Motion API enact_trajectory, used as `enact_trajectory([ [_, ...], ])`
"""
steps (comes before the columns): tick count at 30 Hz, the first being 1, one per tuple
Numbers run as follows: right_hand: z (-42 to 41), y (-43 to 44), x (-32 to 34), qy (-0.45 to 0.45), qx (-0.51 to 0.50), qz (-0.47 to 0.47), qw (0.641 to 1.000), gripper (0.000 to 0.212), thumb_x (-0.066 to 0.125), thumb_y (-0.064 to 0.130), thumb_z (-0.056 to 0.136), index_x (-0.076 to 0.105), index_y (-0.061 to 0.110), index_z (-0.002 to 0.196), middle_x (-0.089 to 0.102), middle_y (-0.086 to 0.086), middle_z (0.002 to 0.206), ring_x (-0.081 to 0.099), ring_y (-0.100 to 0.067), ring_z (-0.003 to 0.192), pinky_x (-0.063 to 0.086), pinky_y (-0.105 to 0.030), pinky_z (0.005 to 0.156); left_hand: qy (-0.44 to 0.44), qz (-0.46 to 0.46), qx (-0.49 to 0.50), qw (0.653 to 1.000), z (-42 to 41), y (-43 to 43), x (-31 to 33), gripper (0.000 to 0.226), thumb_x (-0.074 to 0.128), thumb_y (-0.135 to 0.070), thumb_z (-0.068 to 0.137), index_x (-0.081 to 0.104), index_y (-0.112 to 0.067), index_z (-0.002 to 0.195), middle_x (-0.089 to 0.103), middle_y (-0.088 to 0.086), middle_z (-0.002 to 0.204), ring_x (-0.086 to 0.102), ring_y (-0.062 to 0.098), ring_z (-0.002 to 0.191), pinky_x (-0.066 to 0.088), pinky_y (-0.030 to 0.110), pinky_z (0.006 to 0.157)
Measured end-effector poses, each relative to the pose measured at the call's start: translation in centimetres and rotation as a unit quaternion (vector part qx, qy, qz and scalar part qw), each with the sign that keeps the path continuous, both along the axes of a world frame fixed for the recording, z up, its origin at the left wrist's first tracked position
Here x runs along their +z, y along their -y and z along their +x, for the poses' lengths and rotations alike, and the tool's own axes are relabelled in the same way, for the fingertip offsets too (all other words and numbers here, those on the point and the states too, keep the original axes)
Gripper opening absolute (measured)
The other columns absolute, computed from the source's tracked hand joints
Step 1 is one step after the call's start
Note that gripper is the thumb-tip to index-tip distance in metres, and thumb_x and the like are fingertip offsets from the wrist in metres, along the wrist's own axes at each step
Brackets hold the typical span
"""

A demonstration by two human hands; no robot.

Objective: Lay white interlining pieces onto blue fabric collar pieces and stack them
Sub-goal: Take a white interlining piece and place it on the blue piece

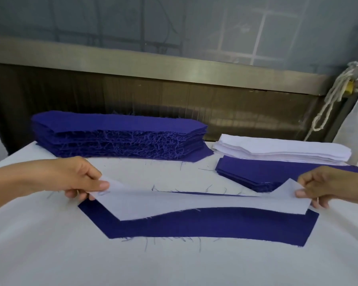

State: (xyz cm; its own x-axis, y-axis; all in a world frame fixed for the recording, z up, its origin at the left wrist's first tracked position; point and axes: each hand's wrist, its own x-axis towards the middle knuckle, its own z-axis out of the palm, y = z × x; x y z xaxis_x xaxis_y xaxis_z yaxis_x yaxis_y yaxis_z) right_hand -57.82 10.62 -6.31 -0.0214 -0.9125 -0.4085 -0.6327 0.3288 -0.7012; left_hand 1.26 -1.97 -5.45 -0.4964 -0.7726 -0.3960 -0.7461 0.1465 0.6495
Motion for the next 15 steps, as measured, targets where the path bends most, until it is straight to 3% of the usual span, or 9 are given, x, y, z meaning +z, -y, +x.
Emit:
enact_trajectory([
  [6,-1.8,0.3,-2.1,-0.036,0.070,0.025,0.997,0.042,0.083,0.030,0.085,0.058,-0.003,0.087,0.071,-0.030,0.085,0.071,-0.029,0.068,0.057,-0.030,0.060,0.029,0.027,-0.007,0.999,0.0,-0.3,0.0,0.032,0.071,-0.056,0.072,0.078,-0.025,0.073,0.073,0.001,0.073,0.051,0.006,0.050,0.026,0.016,0.045],
  [12,-2.1,0.5,-2.7,-0.050,0.088,0.017,0.995,0.036,0.082,0.034,0.086,0.054,0.017,0.070,0.071,-0.029,0.080,0.070,-0.030,0.064,0.056,-0.030,0.059,0.025,0.030,0.036,0.999,-0.5,-0.4,-0.9,0.035,0.071,-0.052,0.070,0.077,-0.018,0.071,0.074,0.005,0.072,0.053,0.008,0.043,0.028,0.016,0.043],
  [15,-1.7,0.5,-2.8,-0.043,0.089,0.011,0.995,0.035,0.082,0.035,0.086,0.055,0.018,0.071,0.071,-0.029,0.080,0.069,-0.029,0.063,0.056,-0.030,0.059,0.027,0.033,0.051,0.998,-0.5,-0.3,-1.0,0.033,0.071,-0.051,0.071,0.077,-0.019,0.069,0.074,0.007,0.072,0.053,0.009,0.043,0.028,0.017,0.043],
])
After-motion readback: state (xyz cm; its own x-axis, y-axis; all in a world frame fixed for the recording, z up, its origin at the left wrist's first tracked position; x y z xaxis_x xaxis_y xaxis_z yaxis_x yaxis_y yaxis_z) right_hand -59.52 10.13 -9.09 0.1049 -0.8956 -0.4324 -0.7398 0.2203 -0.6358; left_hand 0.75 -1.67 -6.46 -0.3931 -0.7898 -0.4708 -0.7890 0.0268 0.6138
